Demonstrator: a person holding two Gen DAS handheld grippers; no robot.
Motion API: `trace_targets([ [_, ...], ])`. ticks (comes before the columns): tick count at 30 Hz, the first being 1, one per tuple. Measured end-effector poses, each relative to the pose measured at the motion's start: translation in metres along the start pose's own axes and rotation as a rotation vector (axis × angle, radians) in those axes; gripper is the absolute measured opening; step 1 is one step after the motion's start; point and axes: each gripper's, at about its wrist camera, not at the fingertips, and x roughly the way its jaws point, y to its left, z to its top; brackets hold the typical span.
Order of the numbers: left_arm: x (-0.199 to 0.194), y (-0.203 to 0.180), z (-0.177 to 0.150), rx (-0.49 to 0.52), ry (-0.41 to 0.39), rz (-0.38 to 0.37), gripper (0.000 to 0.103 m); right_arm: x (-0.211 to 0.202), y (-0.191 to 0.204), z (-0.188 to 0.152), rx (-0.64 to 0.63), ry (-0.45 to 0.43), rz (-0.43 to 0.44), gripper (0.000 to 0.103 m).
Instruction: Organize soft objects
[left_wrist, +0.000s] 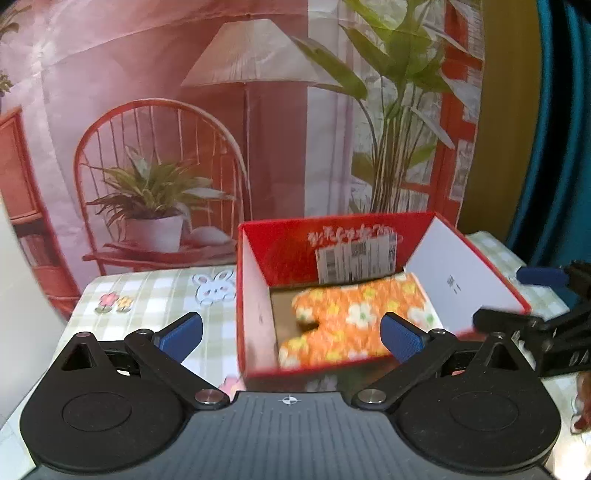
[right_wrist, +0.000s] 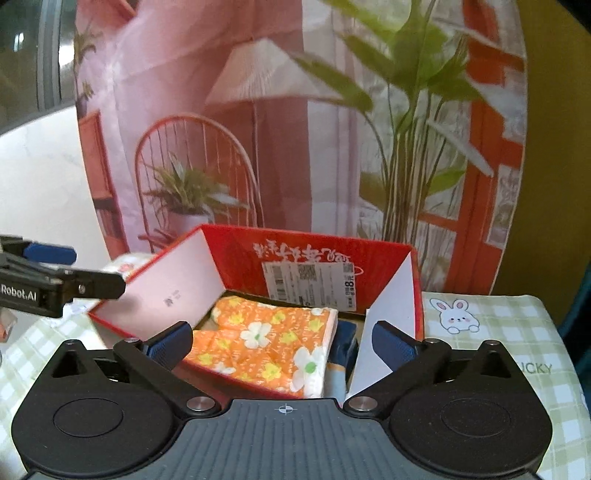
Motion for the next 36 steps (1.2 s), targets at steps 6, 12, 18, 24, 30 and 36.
trace_targets([
  [6,-0.039,0.001,-0.039,-0.03,0.004,-0.055,0.103,-0.043,0.005,-0.023,0.03,-0.025,0.027,0.103],
  [12,-0.061,-0.005,-0.092,-0.033,0.074,-0.081,0.103,-0.079,0.01,-0.061,0.03,0.008,0.061,0.103],
  [18,-0.071,-0.021,-0.131,0.016,0.118,-0.093,0.103,-0.098,0.013,-0.103,0.022,0.118,0.006,0.103],
  [24,-0.073,-0.032,-0.162,0.022,0.179,-0.124,0.103,-0.118,0.004,-0.135,0.122,0.243,0.024,0.103],
  [30,-0.07,-0.026,-0.171,-0.027,0.215,-0.148,0.1,-0.118,0.0,-0.16,0.198,0.354,0.003,0.103],
  [36,-0.065,-0.015,-0.172,-0.085,0.228,-0.163,0.1,-0.107,0.007,-0.17,0.188,0.424,-0.004,0.103],
])
